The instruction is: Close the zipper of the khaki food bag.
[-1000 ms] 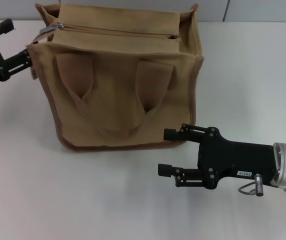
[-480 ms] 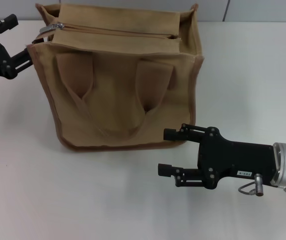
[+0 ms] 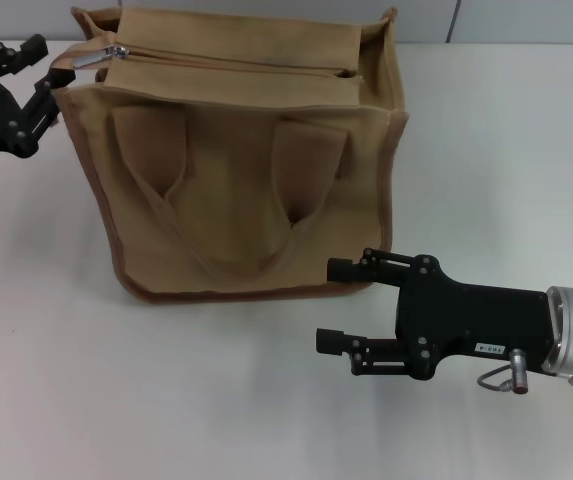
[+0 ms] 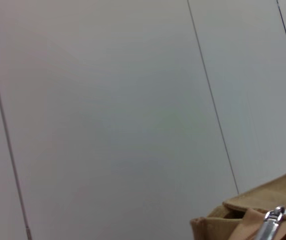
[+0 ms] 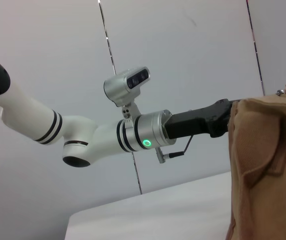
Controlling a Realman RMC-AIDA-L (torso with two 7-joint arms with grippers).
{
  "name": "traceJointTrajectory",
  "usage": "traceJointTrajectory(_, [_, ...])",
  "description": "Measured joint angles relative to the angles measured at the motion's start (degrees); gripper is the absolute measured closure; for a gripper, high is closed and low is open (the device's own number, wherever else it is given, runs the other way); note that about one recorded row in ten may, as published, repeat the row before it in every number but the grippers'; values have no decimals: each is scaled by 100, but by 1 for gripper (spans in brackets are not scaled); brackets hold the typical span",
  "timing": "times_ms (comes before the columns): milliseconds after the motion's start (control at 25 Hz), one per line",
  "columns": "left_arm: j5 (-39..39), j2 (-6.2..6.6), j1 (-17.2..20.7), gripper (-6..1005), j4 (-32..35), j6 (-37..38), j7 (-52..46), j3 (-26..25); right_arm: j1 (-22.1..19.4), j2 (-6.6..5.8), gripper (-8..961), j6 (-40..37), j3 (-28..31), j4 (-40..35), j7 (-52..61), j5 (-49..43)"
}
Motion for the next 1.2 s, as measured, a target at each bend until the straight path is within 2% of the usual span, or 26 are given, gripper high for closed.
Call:
traceJointTrajectory(440, [-24, -73, 105, 892, 60, 347, 242, -9, -3, 2, 166, -522, 0, 1, -48, 223])
traceJointTrajectory(680, [-66, -81, 116, 986, 54, 389, 245, -16, 38, -8, 166, -914, 0, 0, -245, 784])
traceJointTrajectory(760, [-70, -94, 116, 986, 45, 389, 247, -18, 93, -15, 166, -1091, 0, -53, -245, 1297])
traceJointTrajectory(920, [-94, -117, 128, 985, 51, 401, 248, -19, 198, -16, 167, -1330, -4, -198, 45, 1656])
traceJointTrajectory(1080, [-182, -124, 164, 983, 37, 464, 223, -19, 511, -20, 167, -1423, -2, -463, 931, 1834])
traceJointTrajectory(1160, [-203, -129, 183, 983, 43, 512, 204, -19, 888, -26, 167, -1298, -42, -684, 1887, 1868])
traceJointTrajectory(1200, [-205, -131, 191, 982, 47, 531, 200, -19, 888, -26, 167, -1298, -42, -684, 1887, 1868])
